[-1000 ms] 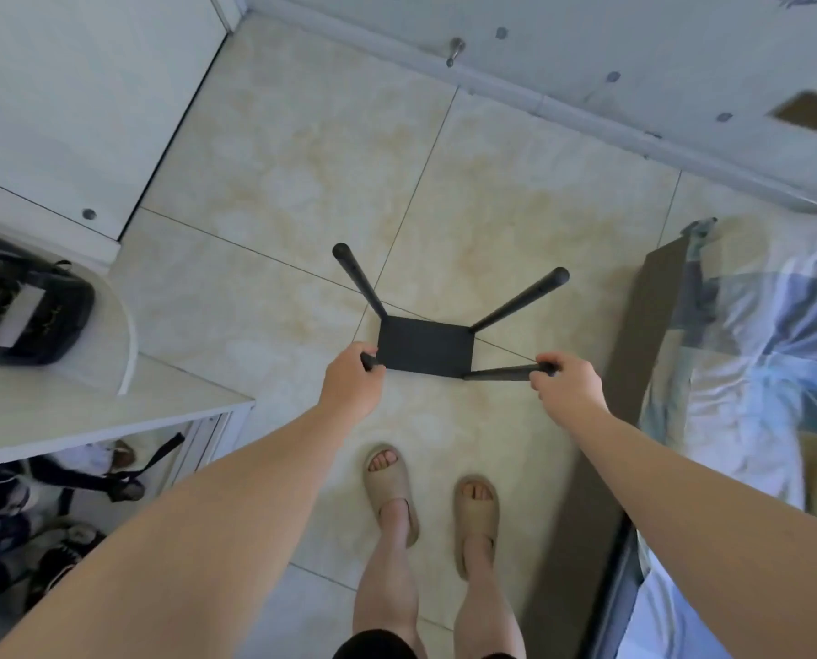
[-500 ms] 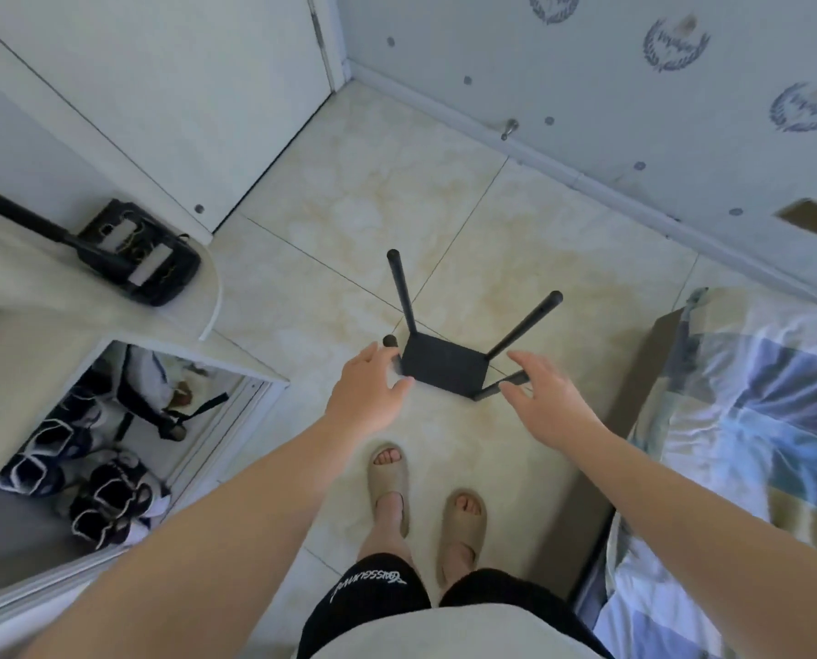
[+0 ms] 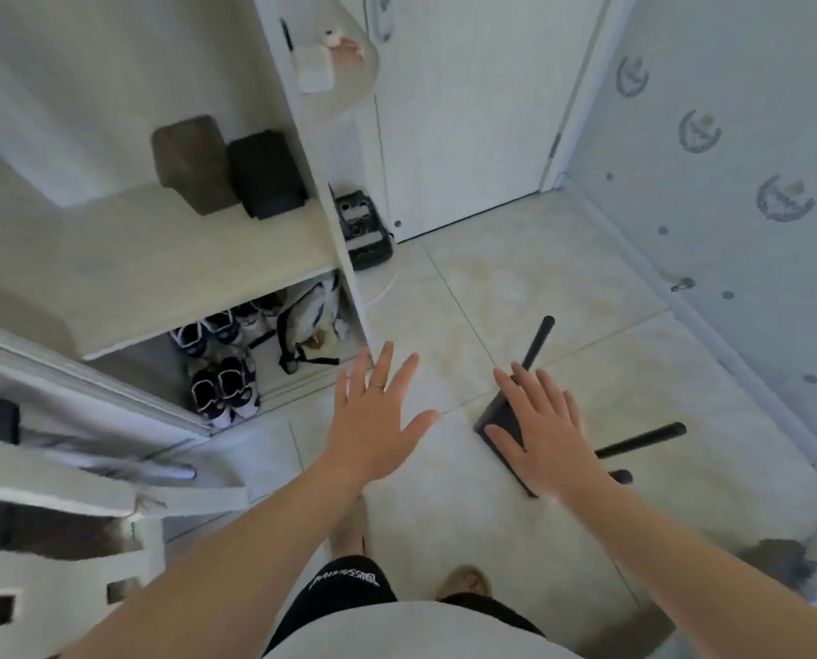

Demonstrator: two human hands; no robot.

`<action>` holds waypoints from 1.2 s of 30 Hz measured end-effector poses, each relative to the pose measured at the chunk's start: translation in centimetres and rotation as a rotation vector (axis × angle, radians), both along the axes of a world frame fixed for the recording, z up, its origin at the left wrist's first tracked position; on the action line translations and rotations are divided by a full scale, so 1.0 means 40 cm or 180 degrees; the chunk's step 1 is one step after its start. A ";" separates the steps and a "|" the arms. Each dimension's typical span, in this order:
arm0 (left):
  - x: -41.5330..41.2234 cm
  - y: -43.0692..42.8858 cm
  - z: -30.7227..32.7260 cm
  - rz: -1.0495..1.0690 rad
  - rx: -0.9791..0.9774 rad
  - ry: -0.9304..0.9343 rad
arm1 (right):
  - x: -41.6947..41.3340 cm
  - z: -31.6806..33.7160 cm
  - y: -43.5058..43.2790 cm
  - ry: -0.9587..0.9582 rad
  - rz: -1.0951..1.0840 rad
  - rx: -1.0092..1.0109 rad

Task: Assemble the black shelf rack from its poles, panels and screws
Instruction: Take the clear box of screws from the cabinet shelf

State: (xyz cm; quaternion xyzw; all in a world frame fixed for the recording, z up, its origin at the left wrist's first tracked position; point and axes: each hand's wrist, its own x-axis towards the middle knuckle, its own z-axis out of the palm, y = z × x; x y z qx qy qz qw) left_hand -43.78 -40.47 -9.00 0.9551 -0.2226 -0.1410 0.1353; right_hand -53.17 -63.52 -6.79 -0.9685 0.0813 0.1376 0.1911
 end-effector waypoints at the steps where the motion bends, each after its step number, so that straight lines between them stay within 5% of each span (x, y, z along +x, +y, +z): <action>1: 0.011 0.036 0.006 0.0103 0.0041 -0.0066 | 0.028 0.011 0.028 -0.0046 0.0130 -0.0017; 19: 0.412 0.687 -0.006 0.1257 0.0006 -0.0029 | 0.631 0.030 0.610 -0.0208 0.1141 -0.0590; 36: 0.836 0.765 -0.040 0.1904 0.0177 0.0488 | 1.228 -0.008 0.781 -0.0127 0.1297 -0.0071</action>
